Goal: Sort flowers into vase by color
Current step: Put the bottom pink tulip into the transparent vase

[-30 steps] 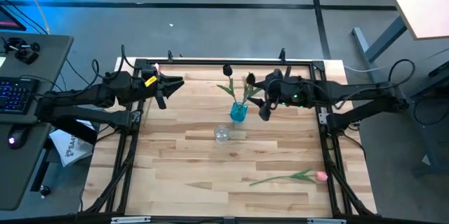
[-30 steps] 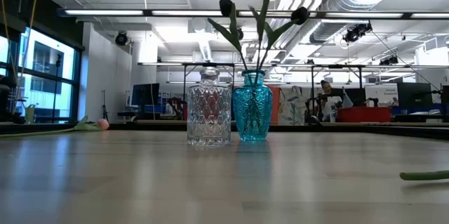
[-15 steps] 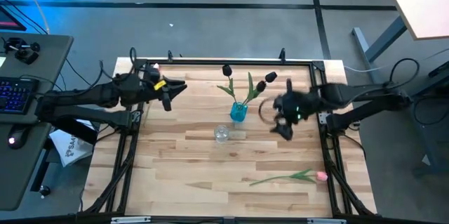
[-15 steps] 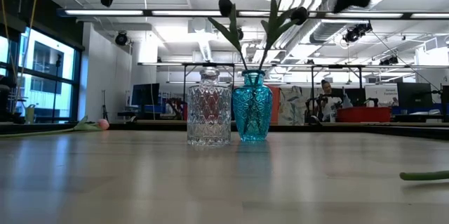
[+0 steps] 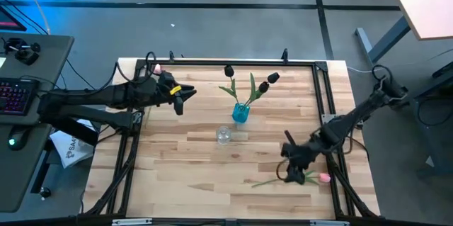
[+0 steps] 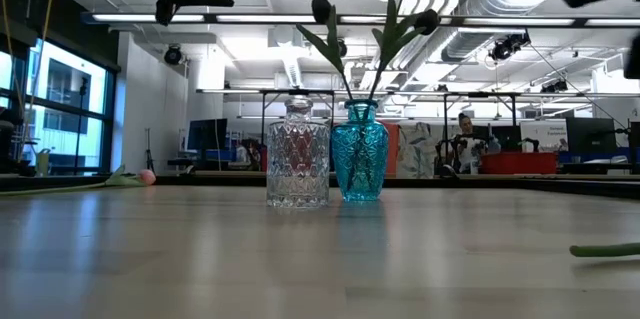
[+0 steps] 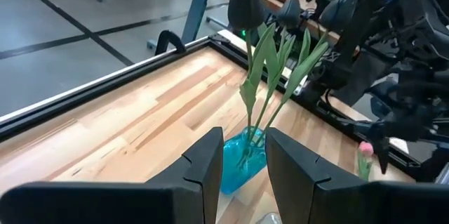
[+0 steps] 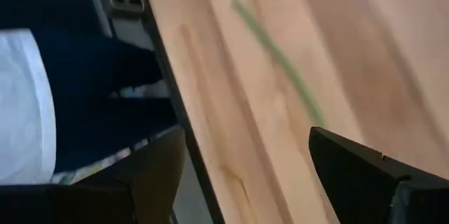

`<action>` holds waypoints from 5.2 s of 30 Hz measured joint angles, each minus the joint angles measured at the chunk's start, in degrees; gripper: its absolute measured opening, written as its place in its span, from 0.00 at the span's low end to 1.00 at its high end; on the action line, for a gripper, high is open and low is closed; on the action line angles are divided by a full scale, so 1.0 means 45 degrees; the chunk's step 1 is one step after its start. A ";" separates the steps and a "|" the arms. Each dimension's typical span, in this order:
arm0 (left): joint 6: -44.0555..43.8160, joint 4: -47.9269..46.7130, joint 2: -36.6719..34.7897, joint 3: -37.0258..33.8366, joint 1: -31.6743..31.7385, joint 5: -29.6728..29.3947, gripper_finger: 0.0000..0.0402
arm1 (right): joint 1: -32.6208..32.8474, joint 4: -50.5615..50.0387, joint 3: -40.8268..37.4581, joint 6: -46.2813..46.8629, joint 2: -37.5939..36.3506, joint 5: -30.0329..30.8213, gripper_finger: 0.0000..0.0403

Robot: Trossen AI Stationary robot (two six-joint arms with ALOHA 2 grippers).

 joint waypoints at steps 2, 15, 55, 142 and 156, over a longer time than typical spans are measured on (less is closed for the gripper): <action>-0.0012 -0.0008 0.0076 0.0000 0.0000 0.0039 0.24 | 0.0431 0.0141 -0.0127 -0.0144 0.0289 0.0002 0.74; -0.1545 0.0019 0.0112 0.0000 -0.0010 0.0400 0.24 | 0.1395 -0.1959 0.1308 -0.4398 0.3852 0.1224 0.72; 0.4643 0.3807 0.0604 0.3103 -0.0528 0.1988 0.25 | -0.2727 -0.4859 0.8992 -1.0976 0.1774 0.8142 0.00; 1.2794 -0.0288 0.3449 0.7499 -0.2890 -0.2470 0.00 | -0.6093 0.1347 1.3726 -1.7633 0.4231 0.7780 0.42; 2.4646 -0.0341 0.4664 0.7490 -0.3883 -0.6655 0.00 | -0.9160 0.0715 1.4144 -0.5154 0.4971 0.2099 0.65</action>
